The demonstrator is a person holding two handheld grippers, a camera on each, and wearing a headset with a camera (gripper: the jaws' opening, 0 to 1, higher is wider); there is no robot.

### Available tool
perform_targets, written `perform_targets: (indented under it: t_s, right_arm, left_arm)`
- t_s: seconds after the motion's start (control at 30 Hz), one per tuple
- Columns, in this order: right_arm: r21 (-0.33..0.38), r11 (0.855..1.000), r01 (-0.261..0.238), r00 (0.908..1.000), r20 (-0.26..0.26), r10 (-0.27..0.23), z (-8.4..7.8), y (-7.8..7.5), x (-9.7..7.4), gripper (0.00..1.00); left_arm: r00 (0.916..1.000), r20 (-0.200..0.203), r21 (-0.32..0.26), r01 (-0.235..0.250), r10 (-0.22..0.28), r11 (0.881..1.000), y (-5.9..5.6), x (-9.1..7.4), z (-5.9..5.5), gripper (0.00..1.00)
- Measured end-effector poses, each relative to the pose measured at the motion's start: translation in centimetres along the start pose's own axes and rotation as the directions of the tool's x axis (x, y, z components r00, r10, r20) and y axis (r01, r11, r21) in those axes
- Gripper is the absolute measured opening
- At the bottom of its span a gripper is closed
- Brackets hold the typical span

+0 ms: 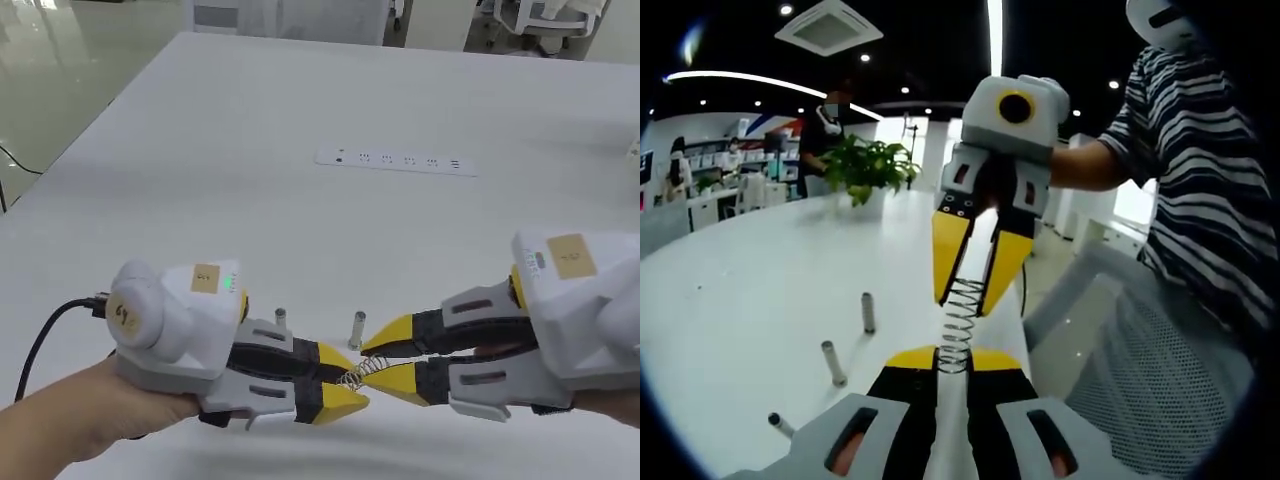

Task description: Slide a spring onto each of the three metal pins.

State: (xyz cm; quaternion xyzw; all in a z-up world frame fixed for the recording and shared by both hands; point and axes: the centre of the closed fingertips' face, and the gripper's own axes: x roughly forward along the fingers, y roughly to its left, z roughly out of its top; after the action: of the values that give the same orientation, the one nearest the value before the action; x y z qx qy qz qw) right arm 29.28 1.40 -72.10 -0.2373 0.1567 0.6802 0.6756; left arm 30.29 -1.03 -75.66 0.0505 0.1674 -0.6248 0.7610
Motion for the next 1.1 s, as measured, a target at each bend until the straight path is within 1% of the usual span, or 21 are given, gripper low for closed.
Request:
perform_targets:
  t_s: [0.2, 0.47, 0.73, 1.1]
  right_arm:
    - [-0.053, 0.998, 0.019, 0.9998, -0.007, -0.019, 0.4, 0.0, 0.5, 0.07]
    - [-0.088, 0.996, 0.026, 0.9996, -0.007, -0.026, 0.9, 0.0, 1.1, 0.07]
    - [-0.107, 0.994, 0.026, 0.9996, -0.012, -0.027, 1.0, -0.1, 1.4, 0.07]
    - [-0.099, 0.995, 0.028, 0.9996, -0.005, -0.029, 1.2, -0.3, 1.6, 0.07]
  left_arm:
    - [0.9999, -0.009, 0.005, -0.01, 0.01, 1.0, 0.2, -0.1, -0.1, 0.02]
    - [0.9997, -0.014, 0.01, -0.018, 0.018, 1.0, 0.4, 0.0, -0.1, 0.02]
    - [0.9997, -0.014, 0.013, -0.02, 0.02, 1.0, 0.5, 0.1, -0.1, 0.02]
    - [0.9998, -0.009, 0.013, -0.018, 0.018, 1.0, 0.5, 0.3, 0.1, 0.02]
